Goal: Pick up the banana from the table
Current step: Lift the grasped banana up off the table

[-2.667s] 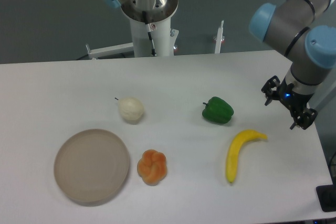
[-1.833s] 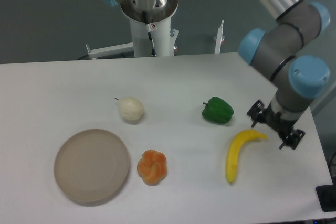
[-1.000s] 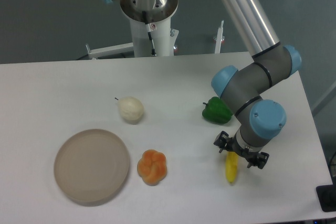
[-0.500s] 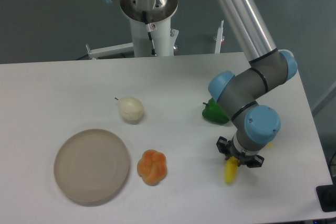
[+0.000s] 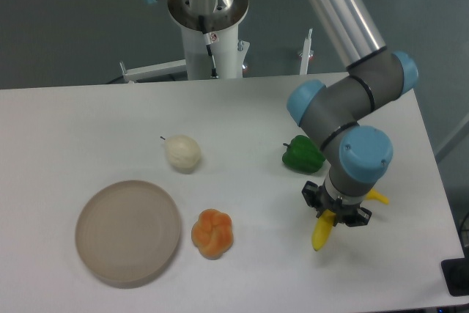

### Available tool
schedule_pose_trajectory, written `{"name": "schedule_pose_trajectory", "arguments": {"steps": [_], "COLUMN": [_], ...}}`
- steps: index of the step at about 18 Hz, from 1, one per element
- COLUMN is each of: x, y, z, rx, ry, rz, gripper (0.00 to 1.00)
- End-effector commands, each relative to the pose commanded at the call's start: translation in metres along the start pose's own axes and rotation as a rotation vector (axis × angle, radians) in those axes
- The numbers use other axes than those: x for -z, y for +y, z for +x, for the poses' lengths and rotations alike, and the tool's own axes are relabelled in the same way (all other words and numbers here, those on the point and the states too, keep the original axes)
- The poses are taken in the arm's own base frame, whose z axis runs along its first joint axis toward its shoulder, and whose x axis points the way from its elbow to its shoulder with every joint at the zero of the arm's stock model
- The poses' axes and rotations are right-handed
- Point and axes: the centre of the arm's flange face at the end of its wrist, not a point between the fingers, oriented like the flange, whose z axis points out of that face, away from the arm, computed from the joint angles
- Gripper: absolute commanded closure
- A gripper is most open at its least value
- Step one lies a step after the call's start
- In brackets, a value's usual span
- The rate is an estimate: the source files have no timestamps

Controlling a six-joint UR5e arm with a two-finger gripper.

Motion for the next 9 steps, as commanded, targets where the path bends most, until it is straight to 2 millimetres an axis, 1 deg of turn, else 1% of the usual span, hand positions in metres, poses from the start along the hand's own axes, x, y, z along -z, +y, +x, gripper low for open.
{"name": "schedule_pose_trajectory", "arguments": {"steps": [1,2,4,5,9], "x": [0.011,0.022,0.034,0.036,0.037], "y": [0.015,0.021,0.040,0.047,0.054], "z": [-0.005,-0.006,-0.016,-0.020,-0.025], "rx": [-0.067,-0.123,-0.145,-0.172,-0.330], "ry": [0.009,-0.001,-0.016,-0.015,-0.001], "rz": [-0.007,-0.003,0.001,-0.001,-0.004], "gripper": [1.00,1.00,1.00,1.00,1.00]}}
